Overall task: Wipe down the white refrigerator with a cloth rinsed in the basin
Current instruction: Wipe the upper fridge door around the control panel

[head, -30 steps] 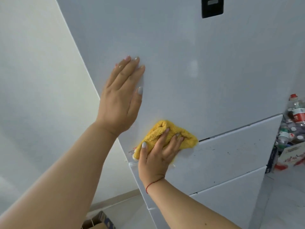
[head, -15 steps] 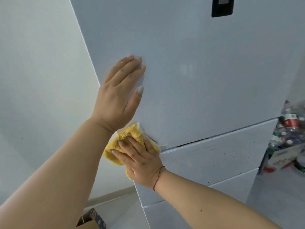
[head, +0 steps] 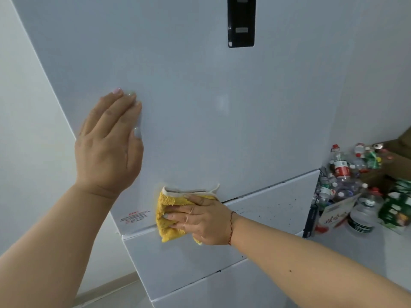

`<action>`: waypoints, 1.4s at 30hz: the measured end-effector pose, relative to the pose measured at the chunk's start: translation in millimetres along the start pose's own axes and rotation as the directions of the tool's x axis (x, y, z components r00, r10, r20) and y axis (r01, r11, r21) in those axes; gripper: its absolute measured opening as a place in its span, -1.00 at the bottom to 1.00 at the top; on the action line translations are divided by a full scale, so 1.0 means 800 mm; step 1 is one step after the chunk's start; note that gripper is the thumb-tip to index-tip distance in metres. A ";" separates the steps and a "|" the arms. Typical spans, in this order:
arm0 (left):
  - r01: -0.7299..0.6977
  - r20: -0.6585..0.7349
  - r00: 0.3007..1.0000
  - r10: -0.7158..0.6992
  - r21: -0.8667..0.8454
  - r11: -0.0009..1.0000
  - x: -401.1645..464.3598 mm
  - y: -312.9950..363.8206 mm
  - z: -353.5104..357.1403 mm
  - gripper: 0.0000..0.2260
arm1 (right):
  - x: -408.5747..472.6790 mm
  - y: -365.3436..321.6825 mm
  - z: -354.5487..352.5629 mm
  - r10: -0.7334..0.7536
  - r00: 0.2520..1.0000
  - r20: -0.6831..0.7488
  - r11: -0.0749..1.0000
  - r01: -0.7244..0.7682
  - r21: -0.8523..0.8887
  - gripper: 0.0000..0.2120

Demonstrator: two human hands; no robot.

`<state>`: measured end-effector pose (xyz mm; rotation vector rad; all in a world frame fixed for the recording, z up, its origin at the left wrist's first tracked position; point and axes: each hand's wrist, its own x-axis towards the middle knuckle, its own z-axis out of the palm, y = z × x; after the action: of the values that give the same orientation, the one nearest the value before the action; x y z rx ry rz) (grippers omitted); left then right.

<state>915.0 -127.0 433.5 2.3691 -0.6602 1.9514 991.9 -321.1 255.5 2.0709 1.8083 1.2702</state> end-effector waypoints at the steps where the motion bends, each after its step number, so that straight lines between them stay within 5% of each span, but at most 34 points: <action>1: 0.002 -0.015 1.000 -0.002 0.011 1.000 -0.001 0.000 0.000 -0.67 | -0.014 0.009 -0.004 0.005 1.000 0.006 1.000 -0.005 -0.007 -0.63; 13: 0.037 -0.125 0.992 -0.021 0.121 0.992 0.003 0.044 0.039 -0.65 | -0.227 0.113 -0.037 0.217 0.975 -0.049 0.950 -0.222 -0.220 -0.62; 21: 0.046 -0.129 0.991 -0.033 0.104 0.994 0.018 0.077 0.062 -0.66 | -0.321 0.141 -0.067 0.598 0.801 -0.004 0.771 -0.577 -0.271 -0.61; 26: 0.069 -0.138 0.989 -0.058 0.071 0.995 0.022 0.094 0.075 -0.65 | -0.353 0.159 -0.080 0.827 0.551 0.113 0.555 -0.767 -0.321 -0.46; 30: 0.097 -0.119 0.989 -0.092 0.036 0.995 0.024 0.107 0.080 -0.63 | -0.337 0.153 -0.094 0.964 0.108 0.244 0.182 -0.936 -0.303 -0.58; 32: 0.109 -0.113 0.988 -0.107 0.006 0.994 0.025 0.113 0.077 -0.64 | -0.310 0.142 -0.106 0.978 -0.073 0.193 -0.047 -0.990 -0.133 -0.60; 34: 0.101 -0.096 0.990 -0.105 -0.047 0.994 0.024 0.120 0.072 -0.65 | -0.273 0.131 -0.126 0.951 -0.275 0.139 -0.300 -0.930 0.211 -0.67; 36: 0.104 -0.028 0.994 -0.109 -0.126 0.987 0.020 0.128 0.066 -0.65 | -0.225 0.119 -0.154 0.836 -0.420 0.353 -0.543 -0.539 0.644 -0.78; 37: 0.120 0.025 0.993 -0.117 -0.171 0.978 0.016 0.132 0.061 -0.65 | -0.200 0.111 -0.167 0.780 -0.368 0.506 -0.608 -0.260 0.750 -0.79; 39: 0.210 0.172 0.970 -0.169 -0.261 0.942 0.006 0.140 0.051 -0.65 | -0.157 0.097 -0.186 0.689 -0.070 0.722 -0.703 0.180 0.688 -0.70; 42: 0.559 0.525 0.772 -0.358 -0.292 0.776 -0.006 0.157 0.029 -0.61 | -0.112 0.071 -0.187 0.612 0.305 0.730 -0.774 0.422 0.472 -0.57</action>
<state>896.0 -245.6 391.0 2.3728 -0.3798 0.9426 945.6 -477.3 339.4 -0.5508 -0.1519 0.3881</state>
